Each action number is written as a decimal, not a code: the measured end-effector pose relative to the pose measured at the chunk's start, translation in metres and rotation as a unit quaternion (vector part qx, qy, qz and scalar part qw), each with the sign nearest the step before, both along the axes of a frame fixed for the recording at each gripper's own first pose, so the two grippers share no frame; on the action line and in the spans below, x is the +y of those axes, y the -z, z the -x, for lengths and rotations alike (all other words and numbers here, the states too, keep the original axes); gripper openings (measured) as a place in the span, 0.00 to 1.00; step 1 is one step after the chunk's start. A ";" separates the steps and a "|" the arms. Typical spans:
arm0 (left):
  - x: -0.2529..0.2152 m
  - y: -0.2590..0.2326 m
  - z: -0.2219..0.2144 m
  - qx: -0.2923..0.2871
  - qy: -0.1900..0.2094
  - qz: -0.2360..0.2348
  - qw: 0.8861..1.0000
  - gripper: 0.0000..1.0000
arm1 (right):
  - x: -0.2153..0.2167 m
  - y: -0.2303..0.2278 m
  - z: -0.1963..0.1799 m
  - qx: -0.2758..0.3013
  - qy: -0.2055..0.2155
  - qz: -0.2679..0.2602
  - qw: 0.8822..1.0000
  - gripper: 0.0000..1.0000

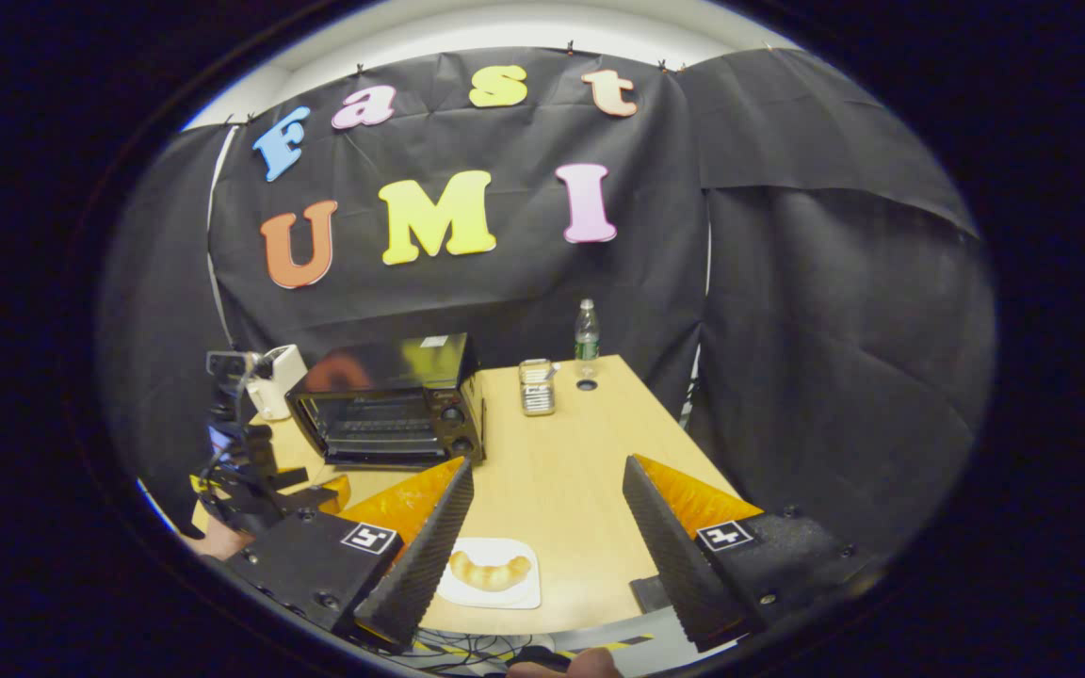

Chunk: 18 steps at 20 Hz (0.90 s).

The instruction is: Open the electric oven with the left hand, put the food in, and close the electric oven.

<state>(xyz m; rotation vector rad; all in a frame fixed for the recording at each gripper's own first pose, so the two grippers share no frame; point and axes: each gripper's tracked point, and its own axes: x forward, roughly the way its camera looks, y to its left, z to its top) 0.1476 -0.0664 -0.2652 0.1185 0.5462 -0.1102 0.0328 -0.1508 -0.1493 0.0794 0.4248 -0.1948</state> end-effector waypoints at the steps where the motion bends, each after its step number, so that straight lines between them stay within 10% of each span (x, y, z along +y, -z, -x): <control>1: 0.001 -0.015 0.004 -0.014 0.001 0.001 1.000 0.95 | 0.004 0.011 -0.003 0.010 -0.006 -0.008 1.000 0.97; 18: 0.030 -0.115 0.081 -0.076 -0.085 0.045 0.992 0.95 | 0.061 0.215 -0.027 0.225 -0.033 -0.153 0.962 0.89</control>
